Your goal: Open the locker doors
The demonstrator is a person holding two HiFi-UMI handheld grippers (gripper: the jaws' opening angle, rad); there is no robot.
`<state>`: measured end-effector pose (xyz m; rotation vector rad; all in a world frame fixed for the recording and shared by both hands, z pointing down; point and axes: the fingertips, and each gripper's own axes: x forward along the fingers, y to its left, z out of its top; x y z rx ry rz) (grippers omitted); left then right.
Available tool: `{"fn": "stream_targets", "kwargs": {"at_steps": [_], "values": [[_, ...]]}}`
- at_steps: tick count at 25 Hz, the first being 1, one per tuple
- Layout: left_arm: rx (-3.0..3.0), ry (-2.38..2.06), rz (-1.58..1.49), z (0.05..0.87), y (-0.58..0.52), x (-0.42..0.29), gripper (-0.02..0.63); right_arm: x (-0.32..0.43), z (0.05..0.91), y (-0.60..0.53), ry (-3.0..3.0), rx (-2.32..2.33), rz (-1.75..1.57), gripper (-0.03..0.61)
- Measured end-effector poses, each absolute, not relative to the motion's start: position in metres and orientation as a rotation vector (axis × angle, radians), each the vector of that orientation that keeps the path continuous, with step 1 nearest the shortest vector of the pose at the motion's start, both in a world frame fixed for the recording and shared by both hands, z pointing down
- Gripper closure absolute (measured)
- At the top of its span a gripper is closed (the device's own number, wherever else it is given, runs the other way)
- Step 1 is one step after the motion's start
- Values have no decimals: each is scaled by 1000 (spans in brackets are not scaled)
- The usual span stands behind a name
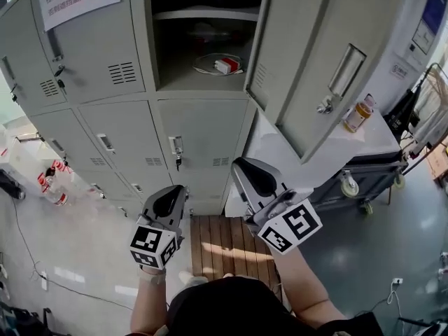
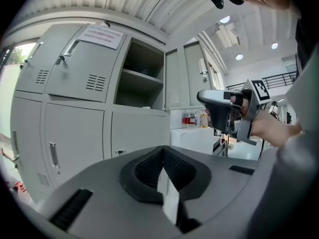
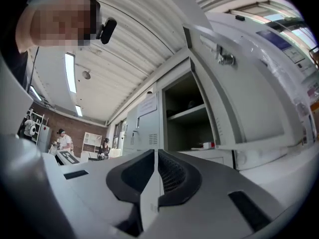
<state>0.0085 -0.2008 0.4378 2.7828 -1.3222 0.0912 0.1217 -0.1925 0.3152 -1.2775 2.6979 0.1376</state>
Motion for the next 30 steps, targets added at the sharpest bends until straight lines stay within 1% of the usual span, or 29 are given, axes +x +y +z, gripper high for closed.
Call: {"fn": "stream_targets", "kwargs": {"at_steps": [8,16,23,30], "values": [[2672,-1451,117,464,-204,-67,595,48,386,-217,2824,-1209,-21,531],[2530,-1618,117,489,-194,-161,595,-41,422,-233,2910,-1079,-108,529],[2424,-1739,129,498,-174,-226,595,-107,412,-250,2928,-997,-109,529],[2340,-1851,136,494,-171,-269,595,-162,369,-282,2936,-901,-23,529]]}}
